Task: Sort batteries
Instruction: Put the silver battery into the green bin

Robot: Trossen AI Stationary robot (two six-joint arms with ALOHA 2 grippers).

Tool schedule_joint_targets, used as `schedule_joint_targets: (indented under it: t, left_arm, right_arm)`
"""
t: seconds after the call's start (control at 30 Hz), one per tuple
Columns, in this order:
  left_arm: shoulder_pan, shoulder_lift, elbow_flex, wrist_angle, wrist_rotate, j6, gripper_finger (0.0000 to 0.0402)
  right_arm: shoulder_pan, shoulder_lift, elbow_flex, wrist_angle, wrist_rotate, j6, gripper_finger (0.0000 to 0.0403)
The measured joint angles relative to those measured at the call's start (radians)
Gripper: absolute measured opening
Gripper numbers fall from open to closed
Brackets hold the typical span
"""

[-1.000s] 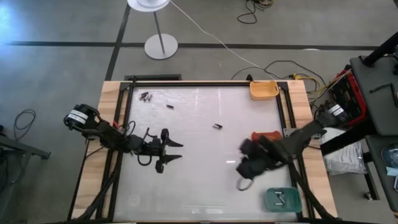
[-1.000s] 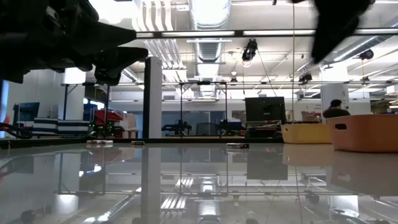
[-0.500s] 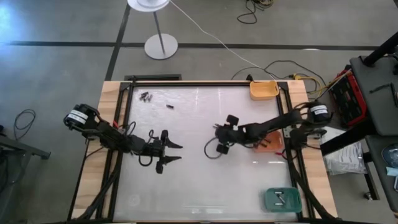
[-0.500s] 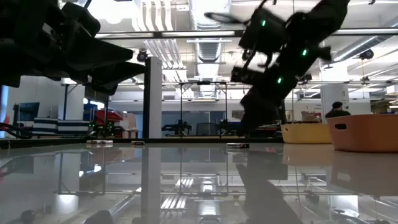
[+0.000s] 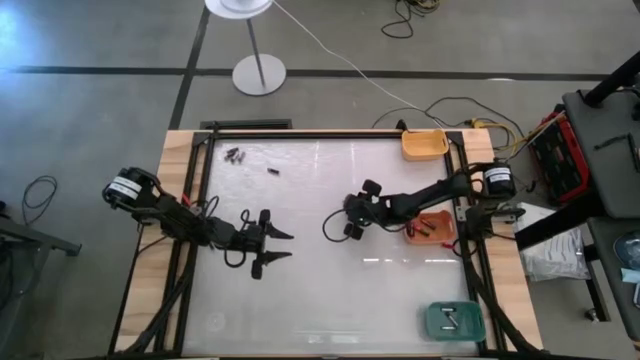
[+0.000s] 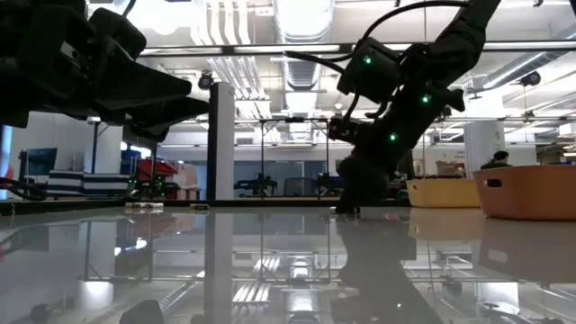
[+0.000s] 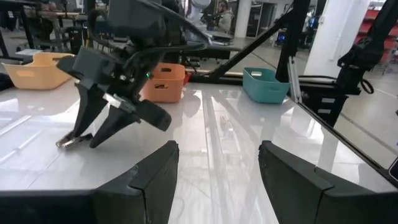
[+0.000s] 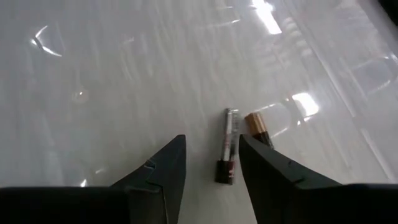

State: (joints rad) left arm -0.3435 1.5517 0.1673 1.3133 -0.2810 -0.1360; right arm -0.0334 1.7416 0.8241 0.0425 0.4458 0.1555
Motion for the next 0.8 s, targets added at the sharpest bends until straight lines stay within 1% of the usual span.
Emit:
schedule_joint_targets:
  t: [0.23,0.5,0.73,0.8]
  left_arm:
    - [0.000,0.000,0.000,-0.004,0.000,0.000,0.0203]
    - [0.000,0.000,0.000,-0.005,0.000,0.000,0.0203]
    - [0.000,0.000,0.000,-0.005,-0.001,0.003,0.0203]
    - [0.000,0.000,0.000,-0.005,-0.014,0.003,0.0203]
  right_arm:
    - [-0.020,-0.019,0.005,-0.003,0.001,-0.018,0.0125]
    - [-0.027,0.011,0.005,0.000,-0.015,0.009,0.0099]
    - [-0.018,0.064,0.004,0.004,-0.069,0.120,0.0064]
    - [-0.005,0.077,-0.002,0.005,-0.074,0.139,0.0052]
